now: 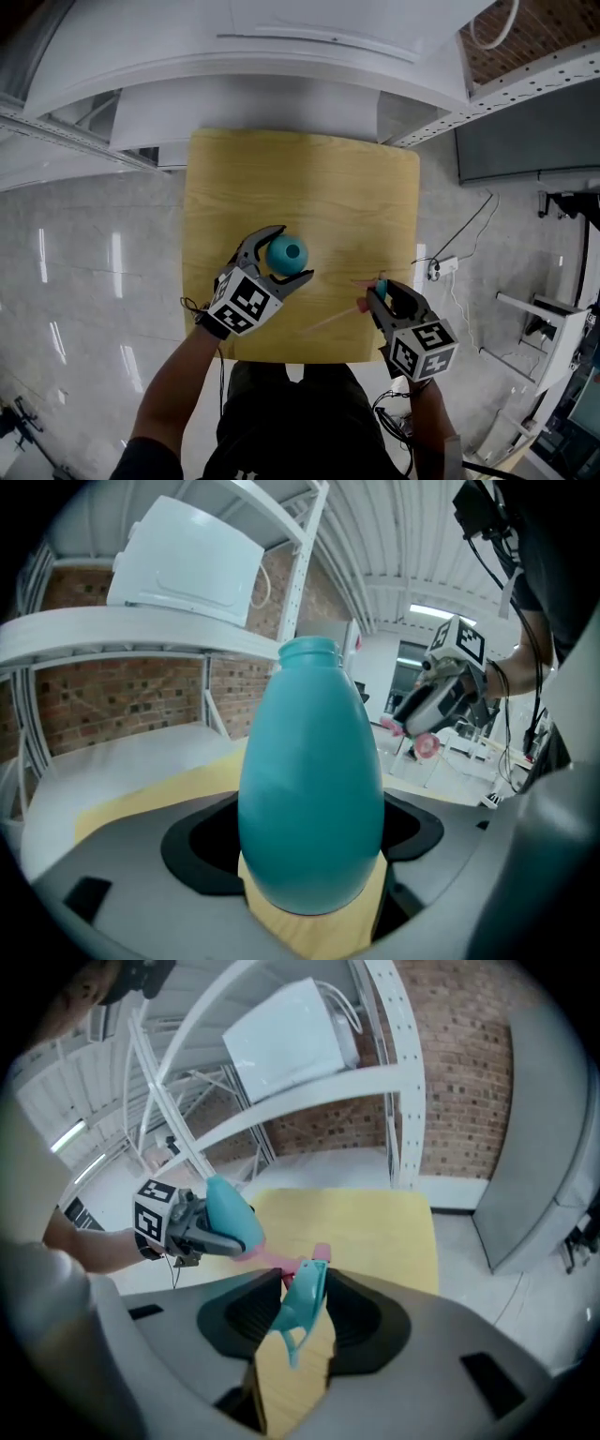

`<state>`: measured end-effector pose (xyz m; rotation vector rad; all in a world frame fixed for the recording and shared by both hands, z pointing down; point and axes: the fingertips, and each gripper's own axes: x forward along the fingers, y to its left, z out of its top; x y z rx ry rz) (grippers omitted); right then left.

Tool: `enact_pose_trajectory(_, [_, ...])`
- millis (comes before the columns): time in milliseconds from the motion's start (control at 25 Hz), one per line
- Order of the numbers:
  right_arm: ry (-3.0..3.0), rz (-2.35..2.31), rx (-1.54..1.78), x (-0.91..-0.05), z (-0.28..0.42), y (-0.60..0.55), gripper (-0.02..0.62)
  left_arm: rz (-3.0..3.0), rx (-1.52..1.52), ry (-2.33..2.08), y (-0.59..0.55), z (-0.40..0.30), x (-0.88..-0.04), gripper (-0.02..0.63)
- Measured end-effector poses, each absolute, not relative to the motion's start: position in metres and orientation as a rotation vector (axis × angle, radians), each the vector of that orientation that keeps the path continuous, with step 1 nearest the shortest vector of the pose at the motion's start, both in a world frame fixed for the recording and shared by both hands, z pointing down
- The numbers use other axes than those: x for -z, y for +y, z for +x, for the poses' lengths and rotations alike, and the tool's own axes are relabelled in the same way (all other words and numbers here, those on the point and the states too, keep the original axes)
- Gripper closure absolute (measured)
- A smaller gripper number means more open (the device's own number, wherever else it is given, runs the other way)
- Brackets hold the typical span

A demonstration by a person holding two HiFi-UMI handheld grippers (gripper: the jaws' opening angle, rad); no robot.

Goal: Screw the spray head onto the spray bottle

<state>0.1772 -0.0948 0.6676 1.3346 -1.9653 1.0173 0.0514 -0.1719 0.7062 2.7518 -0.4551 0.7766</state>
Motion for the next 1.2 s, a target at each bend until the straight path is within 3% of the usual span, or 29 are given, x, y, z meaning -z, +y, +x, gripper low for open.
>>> enact_pose_trajectory(680, [-2.575, 1.285, -0.105, -0.299, 0.176, -0.134, 0.442, 2.169, -0.597, 0.753, 0.017, 0.053, -0.465, 0.199])
enact_pose_trajectory(1200, [-2.6, 0.98, 0.363, -0.254, 0.11, -0.097, 0.442, 2.245, -0.699, 0.844, 0.062, 0.063, -0.438, 0.201])
